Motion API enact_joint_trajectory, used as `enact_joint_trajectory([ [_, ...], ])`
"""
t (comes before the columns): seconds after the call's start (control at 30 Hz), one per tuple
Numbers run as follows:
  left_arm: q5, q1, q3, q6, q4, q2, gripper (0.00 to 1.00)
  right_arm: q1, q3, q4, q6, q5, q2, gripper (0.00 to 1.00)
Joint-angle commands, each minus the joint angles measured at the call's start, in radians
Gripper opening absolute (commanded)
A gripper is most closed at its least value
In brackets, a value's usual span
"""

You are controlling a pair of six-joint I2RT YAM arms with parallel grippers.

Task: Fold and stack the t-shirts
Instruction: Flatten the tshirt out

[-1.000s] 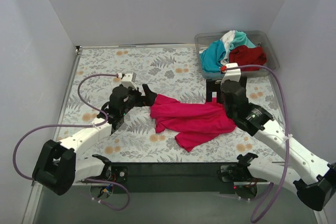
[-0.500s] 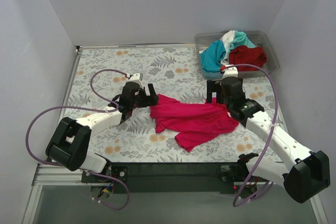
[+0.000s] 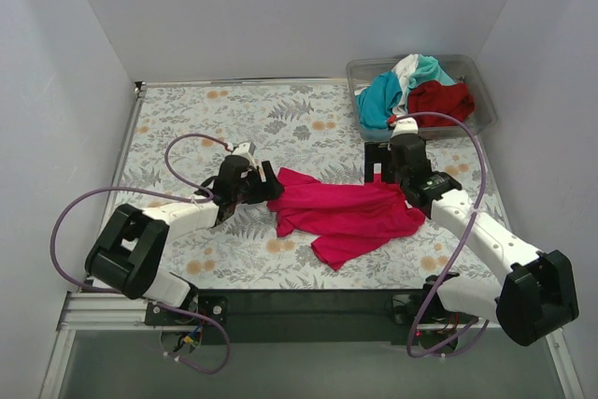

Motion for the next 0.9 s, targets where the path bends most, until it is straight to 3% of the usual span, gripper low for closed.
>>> enact_joint_trajectory([
  [0.0, 0.022, -0.002, -0.006, -0.013, 0.061, 0.013, 0.63, -0.011, -0.007, 0.047, 0.011, -0.011, 0.003, 0.94],
  [0.3, 0.012, -0.002, 0.003, -0.01, 0.073, 0.059, 0.46, -0.04, -0.007, 0.054, 0.008, -0.027, 0.039, 0.94],
  [0.43, -0.016, -0.002, 0.0, -0.01, 0.09, 0.056, 0.22, -0.055, -0.008, 0.064, 0.01, -0.037, 0.057, 0.94],
  [0.47, -0.019, -0.002, 0.002, -0.002, 0.09, 0.059, 0.09, -0.06, -0.007, 0.067, 0.01, -0.036, 0.069, 0.94],
  [0.57, -0.025, -0.002, 0.008, 0.001, 0.087, 0.065, 0.0, -0.075, 0.004, 0.081, 0.011, -0.056, 0.106, 0.93],
  [0.77, -0.115, -0.002, -0.024, 0.007, 0.059, -0.034, 0.0, -0.107, 0.009, 0.132, 0.007, -0.103, 0.19, 0.92],
  [0.87, -0.125, -0.004, -0.036, 0.018, 0.043, -0.073, 0.0, -0.112, 0.019, 0.173, -0.001, -0.13, 0.245, 0.87],
])
